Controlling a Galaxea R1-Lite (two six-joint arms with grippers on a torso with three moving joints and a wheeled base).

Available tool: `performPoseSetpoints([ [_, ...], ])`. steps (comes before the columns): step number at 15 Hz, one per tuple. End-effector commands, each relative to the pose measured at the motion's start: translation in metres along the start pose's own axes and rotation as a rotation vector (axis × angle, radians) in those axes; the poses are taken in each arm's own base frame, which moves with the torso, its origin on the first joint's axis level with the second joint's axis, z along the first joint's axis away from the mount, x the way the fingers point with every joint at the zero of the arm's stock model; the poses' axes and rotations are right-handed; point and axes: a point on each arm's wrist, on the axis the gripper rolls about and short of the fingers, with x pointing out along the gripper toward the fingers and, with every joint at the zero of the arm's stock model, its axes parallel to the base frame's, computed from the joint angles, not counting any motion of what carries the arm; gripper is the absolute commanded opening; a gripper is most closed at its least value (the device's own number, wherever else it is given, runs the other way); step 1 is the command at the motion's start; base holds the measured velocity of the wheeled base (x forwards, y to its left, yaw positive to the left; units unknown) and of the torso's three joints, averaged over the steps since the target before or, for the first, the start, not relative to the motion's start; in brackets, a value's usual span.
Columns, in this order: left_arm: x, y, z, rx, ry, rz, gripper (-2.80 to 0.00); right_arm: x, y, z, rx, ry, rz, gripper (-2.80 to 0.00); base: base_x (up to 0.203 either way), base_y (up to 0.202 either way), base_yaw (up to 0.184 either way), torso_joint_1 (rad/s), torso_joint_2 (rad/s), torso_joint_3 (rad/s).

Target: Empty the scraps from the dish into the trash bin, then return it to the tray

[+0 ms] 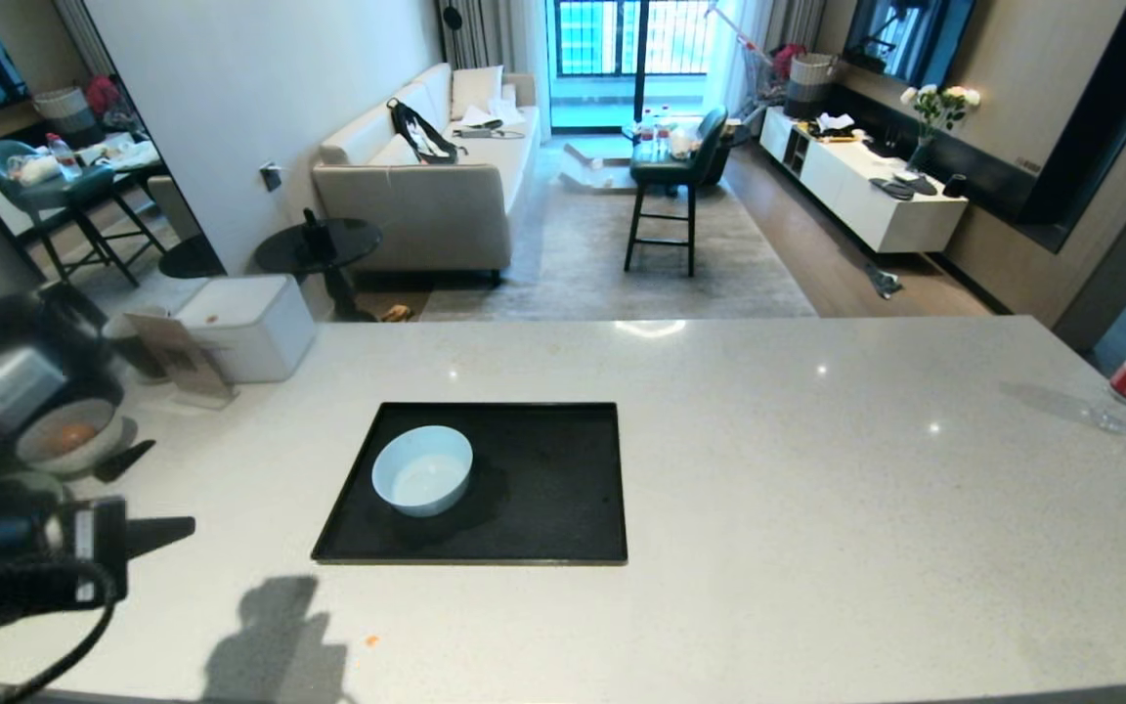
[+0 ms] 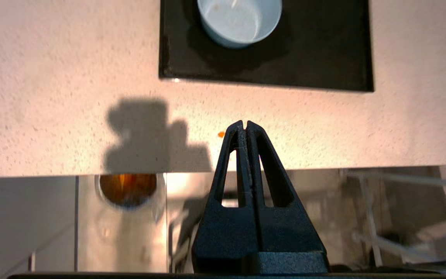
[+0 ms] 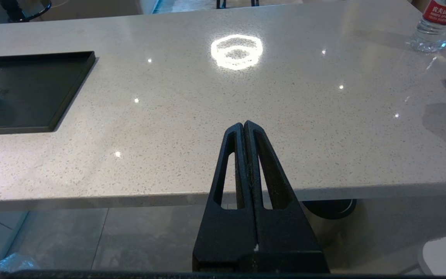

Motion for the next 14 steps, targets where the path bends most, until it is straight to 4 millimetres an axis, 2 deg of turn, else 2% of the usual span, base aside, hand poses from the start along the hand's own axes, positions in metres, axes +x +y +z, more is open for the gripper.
performPoseSetpoints([
  [1,-0.053,0.002,-0.043,0.03,-0.251,-0.052,-2.8,0.0,0.0,0.0,0.0,-0.001,0.0,-2.8,0.0,0.0,0.0,0.0,0.0,0.0],
  [3,-0.077,0.008,-0.083,0.037,-0.417,-0.044,-2.8,0.0,0.0,0.0,0.0,-0.001,0.0,-2.8,0.0,0.0,0.0,0.0,0.0,0.0],
  [4,-0.082,0.011,-0.104,0.049,-0.491,-0.024,-2.8,0.0,0.0,0.0,0.0,-0.001,0.0,-2.8,0.0,0.0,0.0,0.0,0.0,0.0],
  [5,-0.083,0.013,-0.119,0.076,-0.544,-0.003,-2.8,0.0,0.0,0.0,0.002,-0.001,0.0,-2.8,0.0,0.0,0.0,0.0,0.0,0.0],
  [7,-0.062,0.021,-0.144,0.155,-0.549,0.063,-2.8,0.0,0.0,0.0,0.002,-0.001,0.0,-2.8,0.0,0.0,0.0,0.0,0.0,0.0],
  [10,-0.04,0.029,-0.163,0.252,-0.579,0.015,-2.8,0.0,0.0,0.0,0.002,-0.001,0.0,-2.8,0.0,0.0,0.0,0.0,0.0,0.0],
  [12,-0.041,0.03,-0.169,0.27,-0.603,0.001,-2.8,0.0,0.0,0.0,0.002,-0.001,0.0,-2.8,0.0,0.0,0.0,0.0,0.0,0.0],
  [14,-0.047,0.032,-0.181,0.262,-0.698,0.053,-2.8,0.0,0.0,0.0,0.002,-0.001,0.0,-2.8,0.0,0.0,0.0,0.0,0.0,0.0],
])
